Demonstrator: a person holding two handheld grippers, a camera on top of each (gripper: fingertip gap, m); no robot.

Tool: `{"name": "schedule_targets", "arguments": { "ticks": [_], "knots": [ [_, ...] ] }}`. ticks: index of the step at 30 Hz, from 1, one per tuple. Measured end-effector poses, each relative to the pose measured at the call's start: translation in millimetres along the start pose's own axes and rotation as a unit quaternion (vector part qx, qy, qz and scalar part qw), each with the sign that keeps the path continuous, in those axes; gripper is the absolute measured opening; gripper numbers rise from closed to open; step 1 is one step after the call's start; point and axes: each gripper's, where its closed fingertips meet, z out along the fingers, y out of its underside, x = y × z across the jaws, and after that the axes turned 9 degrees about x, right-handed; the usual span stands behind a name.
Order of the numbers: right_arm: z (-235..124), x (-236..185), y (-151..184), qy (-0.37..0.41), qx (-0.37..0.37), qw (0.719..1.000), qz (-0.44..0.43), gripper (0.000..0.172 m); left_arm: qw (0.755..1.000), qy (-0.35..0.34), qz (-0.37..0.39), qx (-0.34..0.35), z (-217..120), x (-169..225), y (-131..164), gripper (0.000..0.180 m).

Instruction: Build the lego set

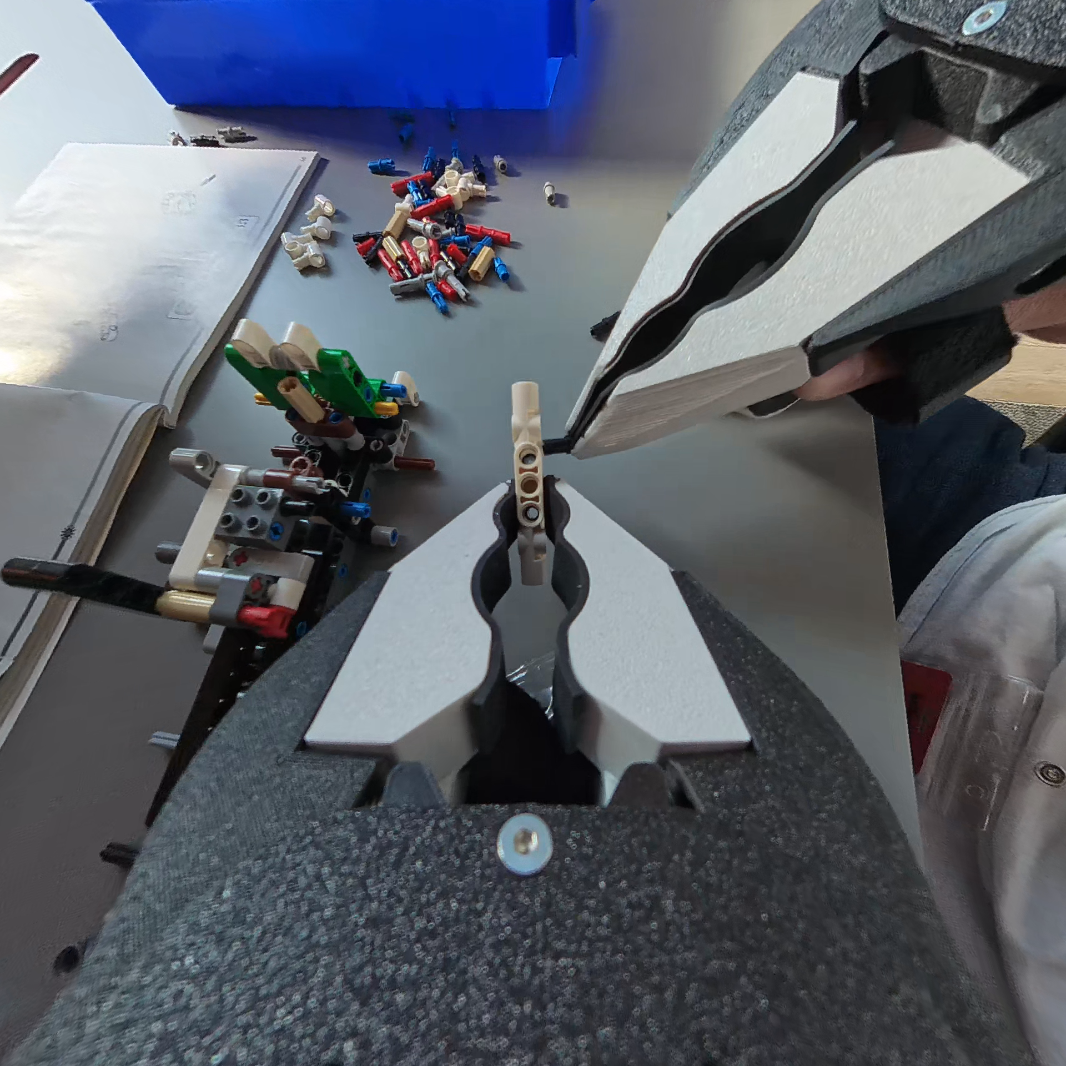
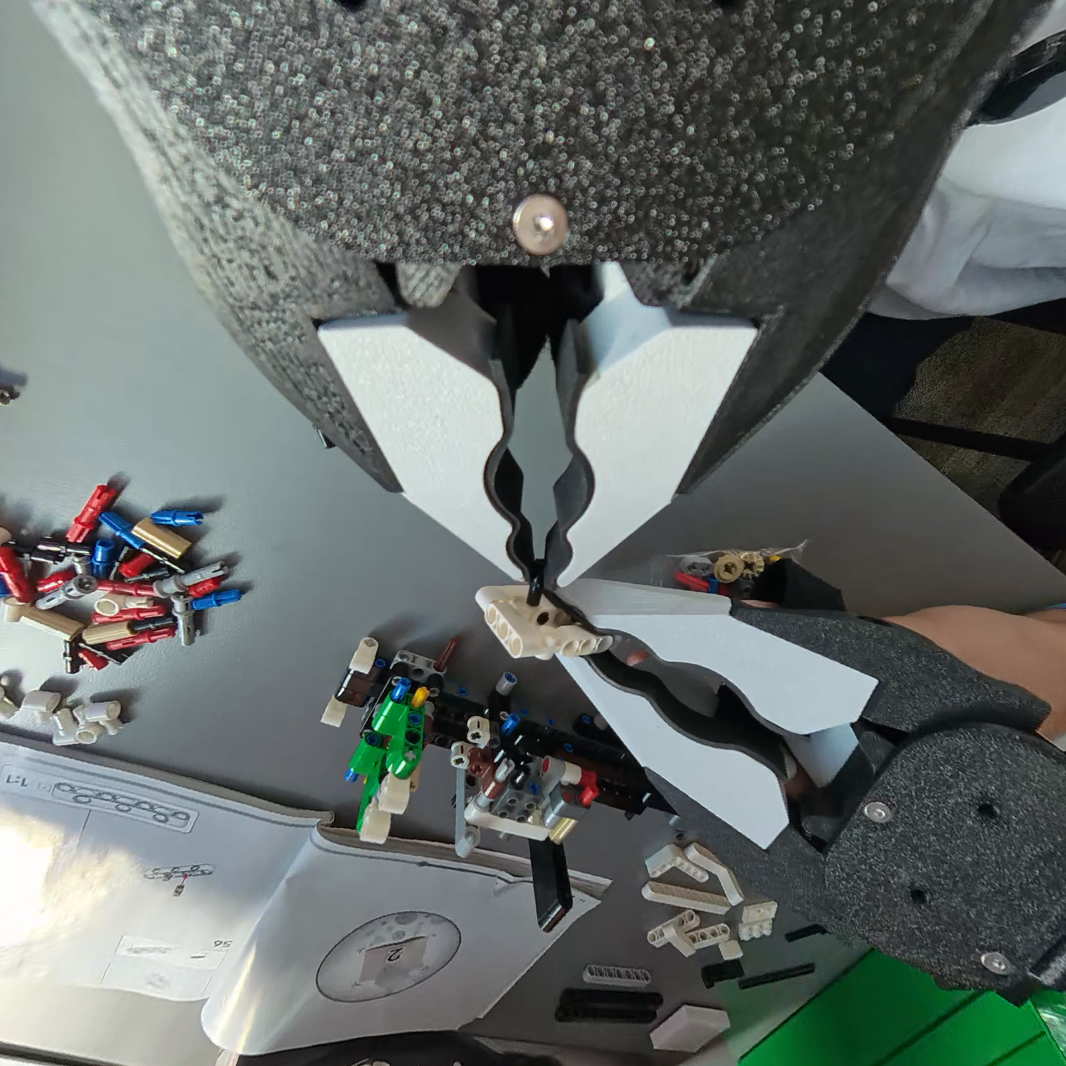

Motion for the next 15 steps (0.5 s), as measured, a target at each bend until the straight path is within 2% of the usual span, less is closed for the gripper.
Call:
{"name": "schedule_targets", "arguments": {
  "ticks": [8, 15],
  "knots": [
    [0.9, 2.7, -0.1, 0.01, 0.002, 1.0, 0.006, 0.002, 0.999, -0.02, 0.035, -0.006, 0.1, -1.9, 0.9, 0.005],
    [0.4, 3.7, -1.3, 0.012, 0.01, 1.0, 0.013, 0.001, 0.999, -0.018, 0.03, -0.006, 0.6, -2.1, 1.8, 0.005]
  ]
}}
